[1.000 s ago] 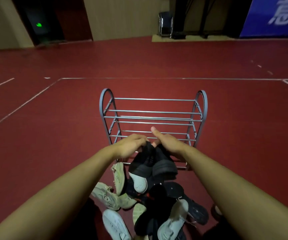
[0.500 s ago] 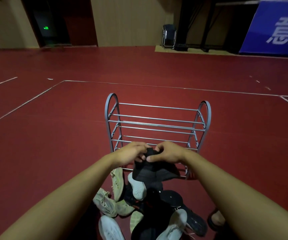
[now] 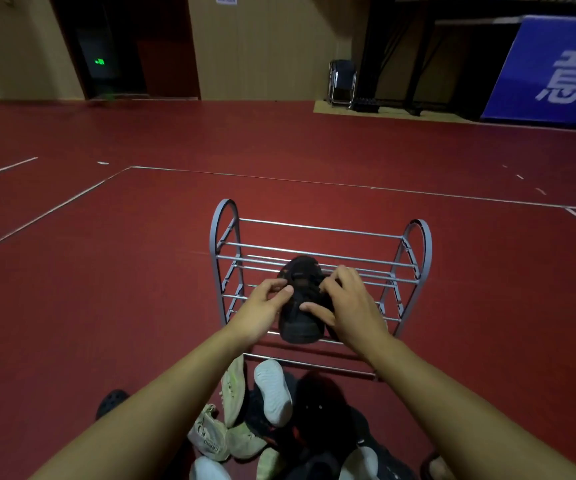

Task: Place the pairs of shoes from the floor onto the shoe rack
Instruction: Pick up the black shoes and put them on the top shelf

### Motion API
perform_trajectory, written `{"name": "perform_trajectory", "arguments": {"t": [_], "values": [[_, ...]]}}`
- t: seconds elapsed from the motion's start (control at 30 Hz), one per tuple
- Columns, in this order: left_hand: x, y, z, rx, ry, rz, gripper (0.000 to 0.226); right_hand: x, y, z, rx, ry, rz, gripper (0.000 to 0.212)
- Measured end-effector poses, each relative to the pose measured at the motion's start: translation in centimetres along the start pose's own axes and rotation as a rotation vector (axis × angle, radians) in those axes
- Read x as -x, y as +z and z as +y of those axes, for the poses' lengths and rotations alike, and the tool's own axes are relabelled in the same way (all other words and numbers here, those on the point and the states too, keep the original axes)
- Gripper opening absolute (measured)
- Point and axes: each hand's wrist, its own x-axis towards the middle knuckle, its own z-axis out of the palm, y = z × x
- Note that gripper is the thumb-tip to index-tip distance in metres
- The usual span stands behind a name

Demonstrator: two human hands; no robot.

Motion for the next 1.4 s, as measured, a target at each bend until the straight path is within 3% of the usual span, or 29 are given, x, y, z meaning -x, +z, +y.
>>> {"name": "perform_trajectory", "arguments": {"t": [0.17,0.6,0.7,0.87,0.97,1.03,1.17,1.23,1.4], "values": [[-3.4,-0.9,2.2,0.071,0.096,0.108,0.043,-4.3,1.3,0.4,0.015,-0.010,0.245,0.040],[-17.7,-6.8,0.1,-0.147,0.230,0.107,0.045,-16.8,13.7,5.4,0.086,-0.071,0.369,0.042],[-20.4,-7.7,-1.7,-0.325,0.254,0.064,0.059,-18.3,17.2,6.4,0.058,-0.067,0.302,0.040],[-22.1,-8.5,-4.2,-0.652,0.201,-0.108,0.085,-17.6,19.3,7.1,-0.257,0.067,0.067,0.034],[-22.5,-8.1,-4.2,-0.813,0.224,-0.092,0.094,-16.8,17.0,8.5,-0.381,0.163,-0.134,0.069],[-22.7,-7.8,-3.8,-0.802,0.206,-0.046,0.095,-16.4,15.5,9.9,-0.261,0.217,-0.247,0.087],[-22.5,-7.5,-3.3,-0.741,0.107,0.001,0.090,-15.9,13.9,11.2,-0.182,0.225,-0.498,0.066],[-21.9,-7.4,-3.3,-0.729,0.109,0.062,0.078,-16.0,13.8,10.7,-0.188,0.220,-0.524,0.063],[-21.0,-7.3,-3.1,-0.744,0.152,0.156,0.067,-15.8,13.6,8.3,-0.074,0.238,-0.390,0.059]]}}
